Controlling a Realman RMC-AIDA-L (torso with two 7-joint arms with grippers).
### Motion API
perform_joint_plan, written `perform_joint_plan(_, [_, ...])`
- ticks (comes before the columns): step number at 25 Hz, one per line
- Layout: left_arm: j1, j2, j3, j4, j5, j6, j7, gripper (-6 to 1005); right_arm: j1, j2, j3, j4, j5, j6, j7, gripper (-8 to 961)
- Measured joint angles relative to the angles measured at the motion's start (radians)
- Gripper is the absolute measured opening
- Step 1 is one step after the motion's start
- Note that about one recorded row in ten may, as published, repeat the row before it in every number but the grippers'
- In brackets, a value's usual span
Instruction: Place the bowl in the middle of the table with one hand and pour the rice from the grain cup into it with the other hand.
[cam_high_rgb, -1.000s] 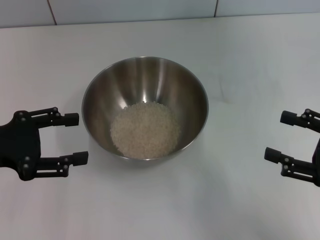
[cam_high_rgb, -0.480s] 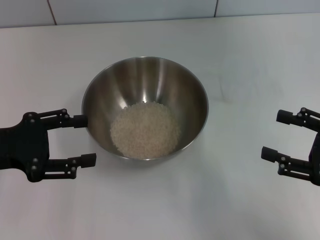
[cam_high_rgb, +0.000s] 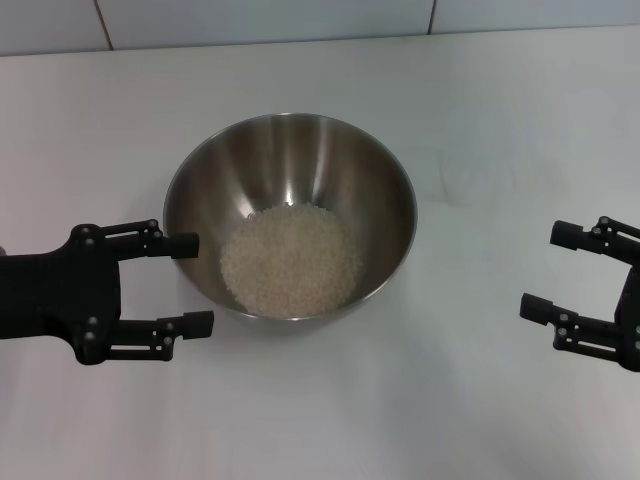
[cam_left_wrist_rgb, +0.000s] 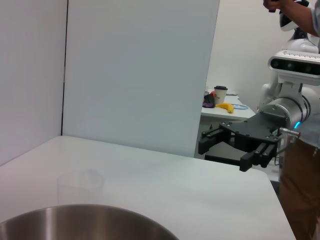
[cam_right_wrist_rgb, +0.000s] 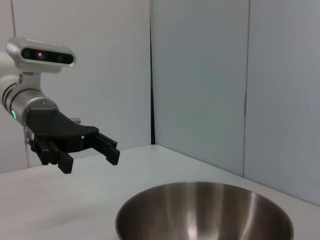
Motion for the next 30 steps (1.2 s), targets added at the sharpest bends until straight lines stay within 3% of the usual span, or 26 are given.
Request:
perform_joint_plan(12, [0.015, 0.002, -0.004, -0.002, 0.0, -0.002, 0.0, 811, 0.088, 0.0, -0.024, 0.027, -0.054, 0.002, 0.013, 787])
perform_joint_plan(30, [0.016, 0.005, -0.006, 0.0, 0.004, -0.004, 0.0, 811, 0.108, -0.002, -0.039, 0.029, -0.055, 0.0, 0.013, 788])
